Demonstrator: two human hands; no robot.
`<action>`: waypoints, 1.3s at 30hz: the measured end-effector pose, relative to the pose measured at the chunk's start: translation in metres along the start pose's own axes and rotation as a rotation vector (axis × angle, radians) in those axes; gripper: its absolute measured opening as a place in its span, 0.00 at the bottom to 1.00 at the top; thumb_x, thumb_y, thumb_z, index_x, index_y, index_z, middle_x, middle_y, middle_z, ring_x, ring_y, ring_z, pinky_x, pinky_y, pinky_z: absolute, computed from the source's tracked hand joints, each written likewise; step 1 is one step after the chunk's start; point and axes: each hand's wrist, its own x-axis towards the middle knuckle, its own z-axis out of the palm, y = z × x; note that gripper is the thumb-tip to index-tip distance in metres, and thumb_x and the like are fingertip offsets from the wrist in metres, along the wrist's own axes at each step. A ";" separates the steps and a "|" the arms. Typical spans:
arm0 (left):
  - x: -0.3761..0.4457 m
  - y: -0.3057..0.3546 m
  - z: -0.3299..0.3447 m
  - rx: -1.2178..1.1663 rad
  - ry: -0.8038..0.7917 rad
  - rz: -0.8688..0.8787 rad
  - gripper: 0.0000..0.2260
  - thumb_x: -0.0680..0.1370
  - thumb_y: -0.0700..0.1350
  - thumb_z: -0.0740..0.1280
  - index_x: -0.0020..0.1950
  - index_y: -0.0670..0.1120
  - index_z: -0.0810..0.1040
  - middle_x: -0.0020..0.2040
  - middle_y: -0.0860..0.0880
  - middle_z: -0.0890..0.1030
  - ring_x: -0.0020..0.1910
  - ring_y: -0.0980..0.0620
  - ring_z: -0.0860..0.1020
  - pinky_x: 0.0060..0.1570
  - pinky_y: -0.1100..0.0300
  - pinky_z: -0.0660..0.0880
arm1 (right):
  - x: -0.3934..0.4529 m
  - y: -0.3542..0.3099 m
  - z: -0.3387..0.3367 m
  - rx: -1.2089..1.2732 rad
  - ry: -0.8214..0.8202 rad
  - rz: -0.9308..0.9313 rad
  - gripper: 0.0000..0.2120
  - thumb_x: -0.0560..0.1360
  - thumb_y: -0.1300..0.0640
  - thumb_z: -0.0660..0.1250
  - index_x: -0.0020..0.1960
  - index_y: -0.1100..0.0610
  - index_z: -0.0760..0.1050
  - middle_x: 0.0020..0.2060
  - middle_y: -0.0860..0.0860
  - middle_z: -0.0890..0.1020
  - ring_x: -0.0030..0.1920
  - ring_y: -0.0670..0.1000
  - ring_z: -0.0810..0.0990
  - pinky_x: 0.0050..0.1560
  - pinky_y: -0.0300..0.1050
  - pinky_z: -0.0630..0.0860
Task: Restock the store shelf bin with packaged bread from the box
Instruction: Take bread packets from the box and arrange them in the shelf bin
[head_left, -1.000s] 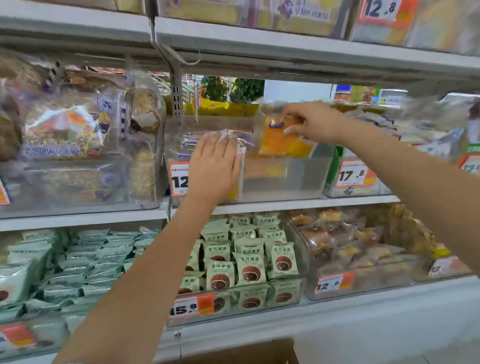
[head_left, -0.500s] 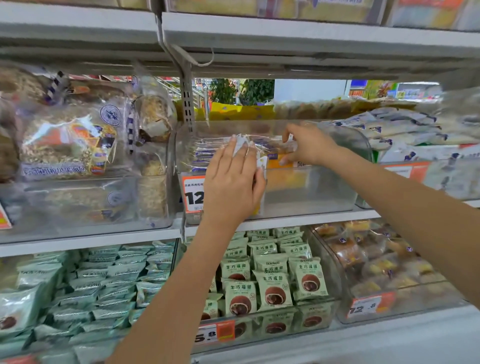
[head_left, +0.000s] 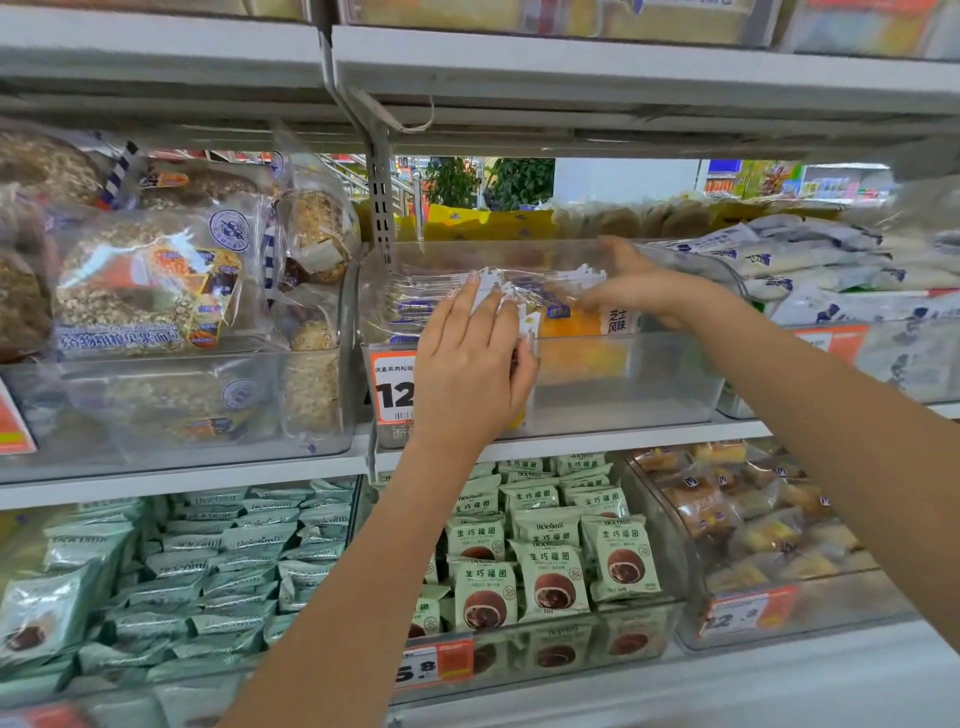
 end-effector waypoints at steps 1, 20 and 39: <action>0.000 0.000 0.000 0.002 -0.002 0.001 0.16 0.78 0.47 0.58 0.53 0.40 0.82 0.54 0.43 0.83 0.62 0.44 0.77 0.65 0.52 0.66 | 0.002 -0.001 -0.001 0.144 0.036 0.061 0.40 0.71 0.56 0.69 0.76 0.52 0.51 0.71 0.51 0.61 0.68 0.54 0.65 0.58 0.48 0.69; 0.000 -0.001 0.001 0.011 0.005 0.008 0.18 0.80 0.47 0.55 0.51 0.40 0.82 0.54 0.43 0.83 0.61 0.43 0.78 0.64 0.52 0.67 | -0.009 -0.004 -0.001 0.427 0.012 0.319 0.12 0.77 0.51 0.56 0.58 0.55 0.62 0.55 0.56 0.70 0.59 0.53 0.69 0.62 0.56 0.68; -0.001 -0.001 0.001 0.026 -0.010 0.014 0.15 0.78 0.46 0.59 0.51 0.40 0.82 0.54 0.43 0.83 0.60 0.43 0.78 0.63 0.52 0.67 | -0.002 -0.004 0.005 -0.258 0.031 -0.524 0.04 0.73 0.56 0.71 0.46 0.55 0.81 0.41 0.48 0.82 0.46 0.50 0.79 0.49 0.46 0.75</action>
